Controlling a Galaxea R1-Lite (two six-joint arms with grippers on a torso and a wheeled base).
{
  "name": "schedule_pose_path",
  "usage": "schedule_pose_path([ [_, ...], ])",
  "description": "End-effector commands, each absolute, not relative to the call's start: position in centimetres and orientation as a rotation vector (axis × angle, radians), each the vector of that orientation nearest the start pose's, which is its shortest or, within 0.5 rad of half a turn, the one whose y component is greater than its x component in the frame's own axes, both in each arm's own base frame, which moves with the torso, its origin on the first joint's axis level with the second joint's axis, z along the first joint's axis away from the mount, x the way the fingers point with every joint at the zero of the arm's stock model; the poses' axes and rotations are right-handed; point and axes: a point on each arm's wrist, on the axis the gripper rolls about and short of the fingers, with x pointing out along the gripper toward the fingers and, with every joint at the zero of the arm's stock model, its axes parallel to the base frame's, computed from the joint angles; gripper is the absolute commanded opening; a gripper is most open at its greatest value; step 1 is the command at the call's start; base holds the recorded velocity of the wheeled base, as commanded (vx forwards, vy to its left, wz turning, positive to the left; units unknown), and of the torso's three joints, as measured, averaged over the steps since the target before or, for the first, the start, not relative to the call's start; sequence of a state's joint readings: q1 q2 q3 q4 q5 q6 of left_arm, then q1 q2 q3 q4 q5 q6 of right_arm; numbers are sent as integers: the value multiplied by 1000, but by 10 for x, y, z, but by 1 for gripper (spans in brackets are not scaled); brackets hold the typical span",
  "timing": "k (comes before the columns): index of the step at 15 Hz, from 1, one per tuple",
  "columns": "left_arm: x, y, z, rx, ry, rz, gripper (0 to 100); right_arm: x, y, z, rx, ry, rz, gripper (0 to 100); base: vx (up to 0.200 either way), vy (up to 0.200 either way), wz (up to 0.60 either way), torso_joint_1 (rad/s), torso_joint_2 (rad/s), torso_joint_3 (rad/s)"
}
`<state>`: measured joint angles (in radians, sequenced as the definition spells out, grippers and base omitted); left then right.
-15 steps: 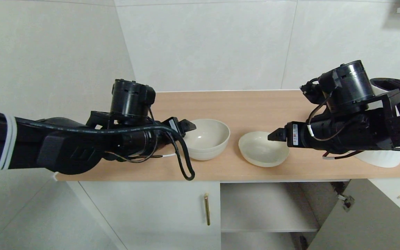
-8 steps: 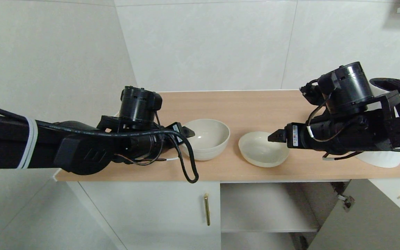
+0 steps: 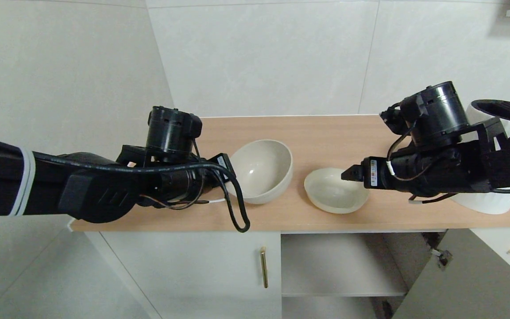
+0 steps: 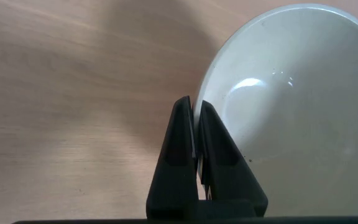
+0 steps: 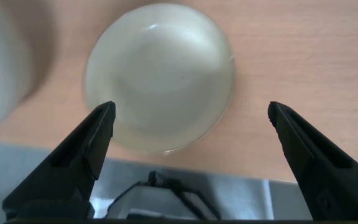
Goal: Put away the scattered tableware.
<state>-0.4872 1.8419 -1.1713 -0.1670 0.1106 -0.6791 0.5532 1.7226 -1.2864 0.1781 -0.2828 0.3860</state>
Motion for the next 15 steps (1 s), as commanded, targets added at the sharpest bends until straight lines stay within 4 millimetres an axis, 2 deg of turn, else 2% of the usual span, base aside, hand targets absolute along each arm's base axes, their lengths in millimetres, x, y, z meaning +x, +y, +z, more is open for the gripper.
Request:
schedule_pose_path([
  [1, 306, -160, 198, -517, 568, -199, 0, 283, 166, 222, 107, 602, 110, 100, 0, 0, 0, 0, 0, 0],
  [7, 304, -158, 201, -518, 563, -201, 0, 310, 174, 190, 53, 608, -5, 100, 0, 0, 0, 0, 0, 0],
  [9, 304, -158, 201, -519, 563, -201, 0, 318, 171, 187, 53, 610, -31, 100, 0, 0, 0, 0, 0, 0],
  [15, 304, -158, 200, -517, 565, -199, 0, 322, 169, 181, 47, 623, -42, 100, 0, 0, 0, 0, 0, 0],
])
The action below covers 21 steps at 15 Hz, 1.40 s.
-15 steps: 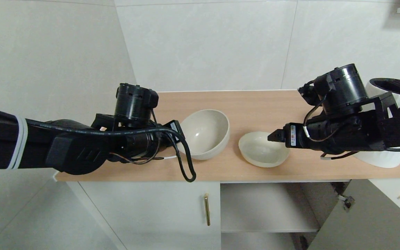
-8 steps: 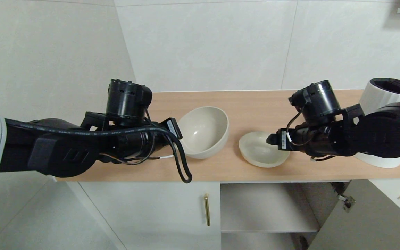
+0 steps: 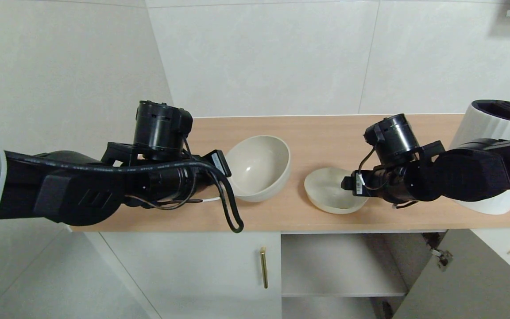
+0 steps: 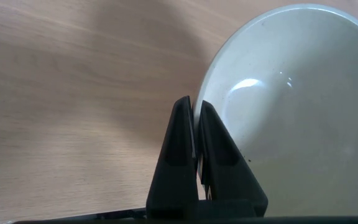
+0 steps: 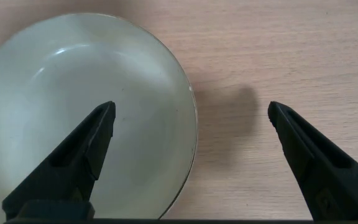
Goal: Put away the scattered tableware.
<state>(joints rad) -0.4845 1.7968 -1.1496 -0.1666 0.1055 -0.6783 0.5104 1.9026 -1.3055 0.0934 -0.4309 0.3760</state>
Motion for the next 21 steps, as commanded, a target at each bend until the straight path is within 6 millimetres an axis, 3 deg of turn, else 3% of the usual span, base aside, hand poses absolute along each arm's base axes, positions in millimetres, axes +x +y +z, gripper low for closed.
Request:
schedule_pose_path([
  [1, 305, -157, 200, -518, 565, -197, 0, 322, 169, 181, 47, 623, -41, 100, 0, 0, 0, 0, 0, 0],
  [2, 305, -157, 200, -519, 565, -197, 0, 322, 169, 181, 46, 624, -43, 100, 0, 0, 0, 0, 0, 0],
  [3, 305, -157, 200, -518, 565, -197, 0, 322, 169, 181, 49, 621, -43, 0, 0, 0, 0, 0, 0, 0],
  [12, 304, -155, 202, -517, 568, -191, 0, 320, 169, 184, 55, 615, -39, 0, 0, 0, 0, 0, 0, 0],
  [15, 292, -136, 219, -523, 552, -162, 0, 307, 162, 198, 67, 594, -35, 0, 0, 0, 0, 0, 0, 0],
  [18, 251, -109, 238, -509, 546, -187, 0, 260, 140, 219, 101, 581, 49, 0, 0, 0, 0, 0, 0, 0],
  [19, 240, -105, 239, -499, 549, -214, 0, 252, 137, 225, 114, 575, 80, 0, 0, 0, 0, 0, 0, 0],
  [20, 216, -97, 238, -475, 563, -297, 0, 234, 130, 230, 129, 582, 134, 0, 0, 0, 0, 0, 0, 0],
  [21, 210, -95, 238, -467, 564, -320, 0, 230, 128, 229, 128, 590, 140, 0, 0, 0, 0, 0, 0, 0],
])
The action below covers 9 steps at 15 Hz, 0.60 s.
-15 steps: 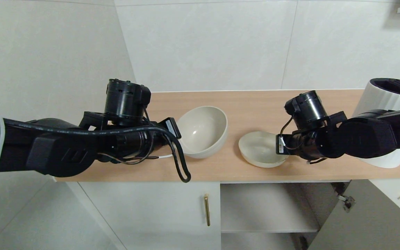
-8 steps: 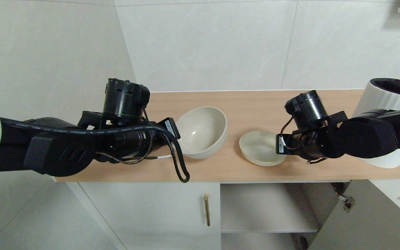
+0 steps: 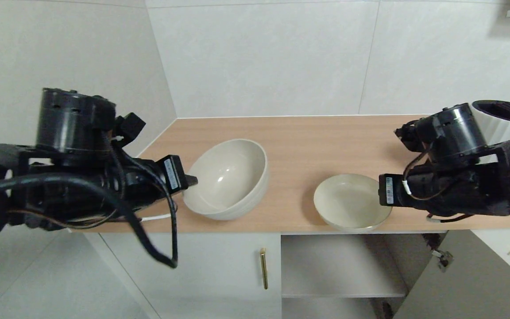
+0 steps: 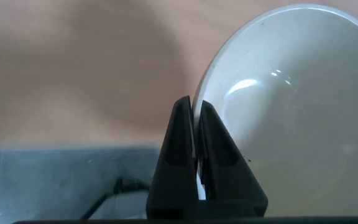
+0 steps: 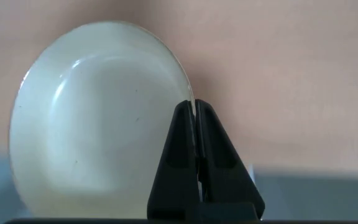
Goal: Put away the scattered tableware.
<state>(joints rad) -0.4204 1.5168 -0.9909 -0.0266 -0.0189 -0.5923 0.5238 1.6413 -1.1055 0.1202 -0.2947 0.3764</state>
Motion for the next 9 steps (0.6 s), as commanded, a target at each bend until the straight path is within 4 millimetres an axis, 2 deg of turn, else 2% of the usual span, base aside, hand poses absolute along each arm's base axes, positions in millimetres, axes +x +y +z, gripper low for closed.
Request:
schedule_pose_path([
  [1, 191, -88, 238, -460, 564, -387, 0, 212, 120, 230, 127, 622, 176, 0, 0, 0, 0, 0, 0, 0],
  [4, 180, -83, 232, -459, 577, -394, 0, 191, 109, 233, 147, 650, 240, 0, 0, 0, 0, 0, 0, 0],
  [5, 179, -83, 227, -454, 593, -388, 0, 185, 105, 226, 143, 668, 237, 0, 0, 0, 0, 0, 0, 0],
  [7, 178, -82, 220, -449, 618, -381, 0, 179, 102, 216, 132, 690, 232, 0, 0, 0, 0, 0, 0, 0],
  [9, 179, -83, 215, -445, 637, -375, 0, 176, 99, 217, 138, 684, 232, 0, 0, 0, 0, 0, 0, 0],
])
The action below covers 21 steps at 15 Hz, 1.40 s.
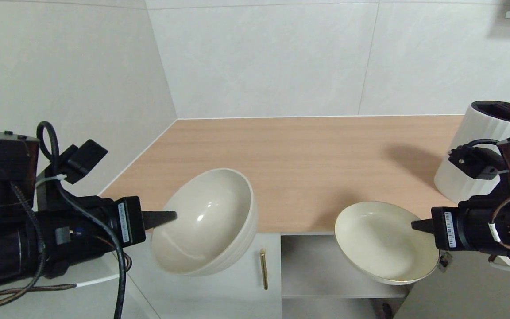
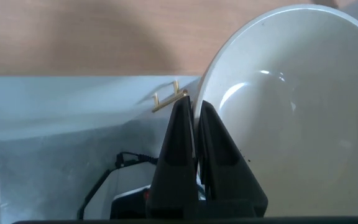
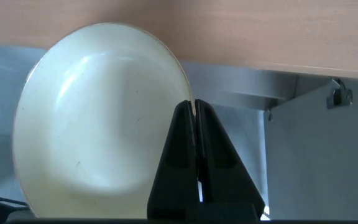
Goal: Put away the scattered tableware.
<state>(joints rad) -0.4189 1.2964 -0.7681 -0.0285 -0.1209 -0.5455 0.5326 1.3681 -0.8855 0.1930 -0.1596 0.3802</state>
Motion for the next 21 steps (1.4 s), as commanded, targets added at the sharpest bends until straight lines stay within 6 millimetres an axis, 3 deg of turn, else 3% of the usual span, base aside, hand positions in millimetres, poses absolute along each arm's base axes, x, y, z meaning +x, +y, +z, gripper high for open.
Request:
schedule_pose_path([
  [1, 179, -83, 214, -444, 640, -379, 0, 178, 100, 215, 136, 691, 224, 0, 0, 0, 0, 0, 0, 0],
  [3, 180, -84, 213, -444, 649, -380, 0, 179, 100, 213, 134, 698, 221, 0, 0, 0, 0, 0, 0, 0],
  [9, 186, -88, 209, -437, 667, -374, 0, 185, 103, 204, 134, 682, 220, 0, -200, 0, 0, 6, 0, 0],
  [21, 188, -91, 204, -394, 687, -388, 0, 190, 105, 196, 121, 713, 209, 0, 0, 0, 0, 0, 0, 0],
])
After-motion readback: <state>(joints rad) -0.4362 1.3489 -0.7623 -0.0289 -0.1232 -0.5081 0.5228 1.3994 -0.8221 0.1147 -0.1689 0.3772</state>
